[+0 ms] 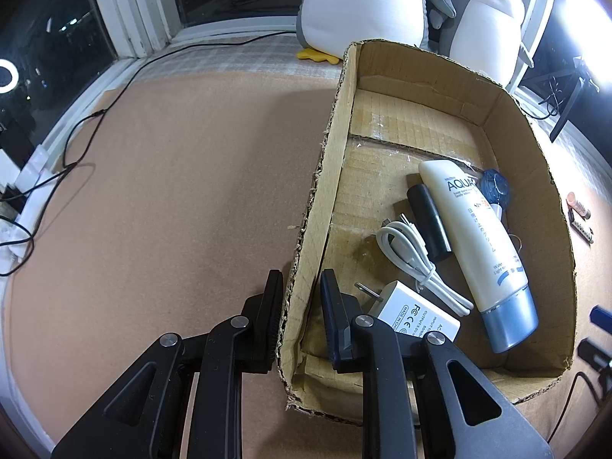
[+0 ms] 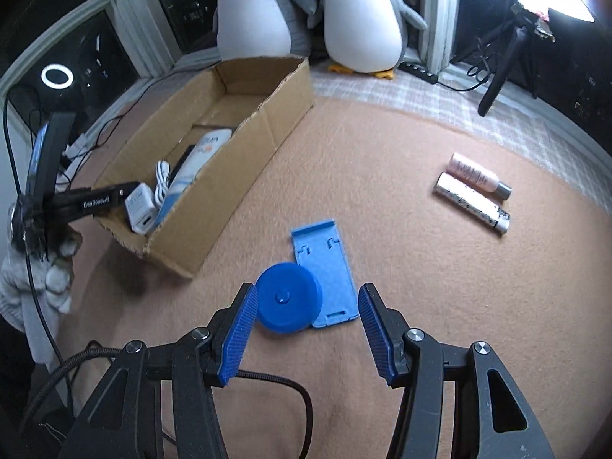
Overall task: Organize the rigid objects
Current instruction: 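Move the right tool to the blue round tape measure, then close the right tool on the blue tape measure and lift it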
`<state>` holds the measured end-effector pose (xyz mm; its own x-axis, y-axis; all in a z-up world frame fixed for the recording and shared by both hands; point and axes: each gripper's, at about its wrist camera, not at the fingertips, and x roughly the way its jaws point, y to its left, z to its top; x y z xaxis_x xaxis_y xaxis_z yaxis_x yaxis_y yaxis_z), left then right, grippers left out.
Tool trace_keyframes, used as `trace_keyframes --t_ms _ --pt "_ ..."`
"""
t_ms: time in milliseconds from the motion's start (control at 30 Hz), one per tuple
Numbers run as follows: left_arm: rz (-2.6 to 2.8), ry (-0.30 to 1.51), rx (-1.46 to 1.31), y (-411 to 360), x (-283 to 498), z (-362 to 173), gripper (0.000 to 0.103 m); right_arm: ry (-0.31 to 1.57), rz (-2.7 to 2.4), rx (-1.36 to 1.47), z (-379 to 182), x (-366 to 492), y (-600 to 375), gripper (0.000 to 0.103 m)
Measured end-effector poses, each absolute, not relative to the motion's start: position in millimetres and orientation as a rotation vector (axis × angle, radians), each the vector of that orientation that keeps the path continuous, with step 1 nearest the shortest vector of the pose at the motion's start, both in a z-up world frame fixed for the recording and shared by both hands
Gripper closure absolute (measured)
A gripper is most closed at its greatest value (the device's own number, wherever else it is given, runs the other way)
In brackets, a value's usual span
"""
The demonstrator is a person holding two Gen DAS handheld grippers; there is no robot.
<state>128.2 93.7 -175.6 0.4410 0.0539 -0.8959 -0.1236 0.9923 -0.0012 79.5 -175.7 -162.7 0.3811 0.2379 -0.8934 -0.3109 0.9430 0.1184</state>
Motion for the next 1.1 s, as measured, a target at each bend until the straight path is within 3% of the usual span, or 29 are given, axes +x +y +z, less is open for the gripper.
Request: trace_keyframes --t_ms 767,1100 --pt "0.110 1.109 -0.075 95 128 -176 0.084 1.155 0.325 -0.316 -197 80 -130 0.052" --pt "0.110 1.109 -0.074 96 128 -176 0.084 1.139 0.316 -0.349 -196 76 -127 0.057"
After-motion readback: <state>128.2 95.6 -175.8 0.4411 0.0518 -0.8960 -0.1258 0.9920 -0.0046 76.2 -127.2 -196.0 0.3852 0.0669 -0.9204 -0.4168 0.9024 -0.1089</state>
